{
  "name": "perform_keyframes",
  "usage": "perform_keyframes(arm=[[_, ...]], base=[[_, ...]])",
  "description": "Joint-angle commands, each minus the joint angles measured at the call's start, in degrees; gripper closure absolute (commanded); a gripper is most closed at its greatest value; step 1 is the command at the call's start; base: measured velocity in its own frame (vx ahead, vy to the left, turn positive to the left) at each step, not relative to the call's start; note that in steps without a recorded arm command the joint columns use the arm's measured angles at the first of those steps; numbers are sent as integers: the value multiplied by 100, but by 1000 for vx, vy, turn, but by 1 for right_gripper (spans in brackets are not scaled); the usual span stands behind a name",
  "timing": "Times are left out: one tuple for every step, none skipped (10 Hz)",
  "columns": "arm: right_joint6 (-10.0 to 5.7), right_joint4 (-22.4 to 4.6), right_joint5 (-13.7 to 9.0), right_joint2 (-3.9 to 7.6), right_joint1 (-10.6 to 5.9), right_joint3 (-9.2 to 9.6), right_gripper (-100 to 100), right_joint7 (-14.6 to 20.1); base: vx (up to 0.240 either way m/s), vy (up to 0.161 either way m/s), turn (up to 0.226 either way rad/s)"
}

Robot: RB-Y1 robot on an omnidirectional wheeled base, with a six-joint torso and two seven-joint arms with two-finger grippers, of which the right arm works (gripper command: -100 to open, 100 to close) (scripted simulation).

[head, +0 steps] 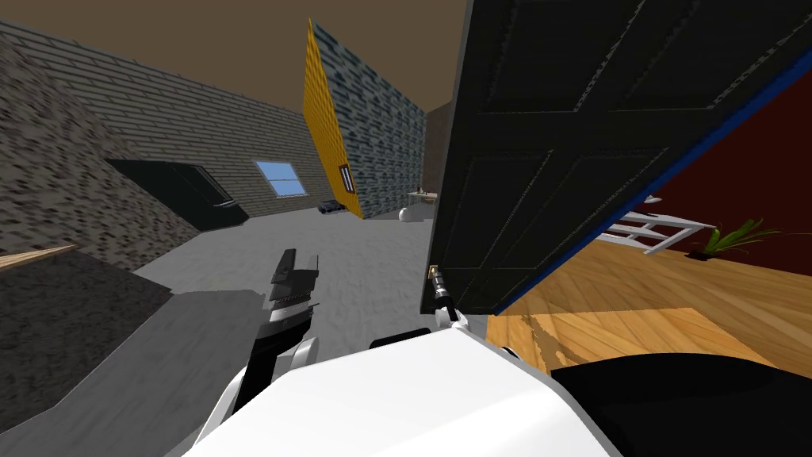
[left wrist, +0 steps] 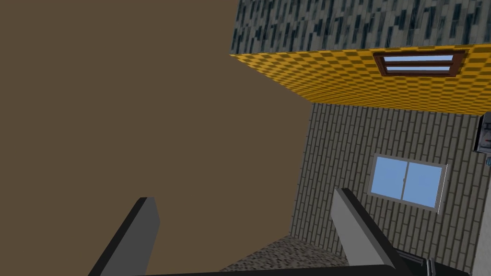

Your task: Push the door open

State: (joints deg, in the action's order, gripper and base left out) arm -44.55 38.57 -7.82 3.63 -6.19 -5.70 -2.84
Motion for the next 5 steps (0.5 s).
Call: perform_keyframes(arm=[[-7, 23, -52, 34, -36, -92, 100, 4], [3, 1, -29, 3, 3, -51, 100, -9], [-4, 14, -76, 38, -5, -133, 100, -31], [-5, 13, -90, 45, -4, -157, 100, -39], [-6, 12, -121, 60, -4, -210, 100, -57]], base=[[187, 58, -47], [87, 24, -25], [124, 37, -25], [184, 46, -52], [164, 40, -40]])
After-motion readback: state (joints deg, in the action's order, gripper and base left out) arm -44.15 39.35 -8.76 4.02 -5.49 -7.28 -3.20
